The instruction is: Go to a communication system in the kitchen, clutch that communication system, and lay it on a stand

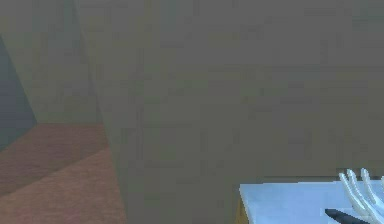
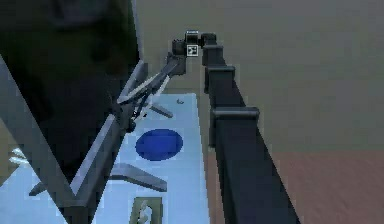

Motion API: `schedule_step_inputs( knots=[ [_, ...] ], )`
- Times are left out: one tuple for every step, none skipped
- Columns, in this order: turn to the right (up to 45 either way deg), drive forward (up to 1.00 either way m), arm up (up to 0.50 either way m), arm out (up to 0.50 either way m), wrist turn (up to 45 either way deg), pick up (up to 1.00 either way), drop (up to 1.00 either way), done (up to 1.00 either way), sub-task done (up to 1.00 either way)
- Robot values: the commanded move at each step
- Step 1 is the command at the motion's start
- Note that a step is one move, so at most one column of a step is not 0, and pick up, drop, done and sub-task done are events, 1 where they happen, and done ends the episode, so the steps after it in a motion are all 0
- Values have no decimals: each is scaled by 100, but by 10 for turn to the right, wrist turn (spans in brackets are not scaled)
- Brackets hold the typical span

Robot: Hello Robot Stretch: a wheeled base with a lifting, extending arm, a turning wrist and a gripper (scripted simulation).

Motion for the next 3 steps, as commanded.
schedule_step_inputs(
  knots=[
    [0, 0, 0, 0, 390, 0, 0, 0, 0],
    [0, 0, -8, 0, 0, 0, 0, 0, 0],
    [0, 0, -32, 0, 0, 0, 0, 0, 0]
  ],
)
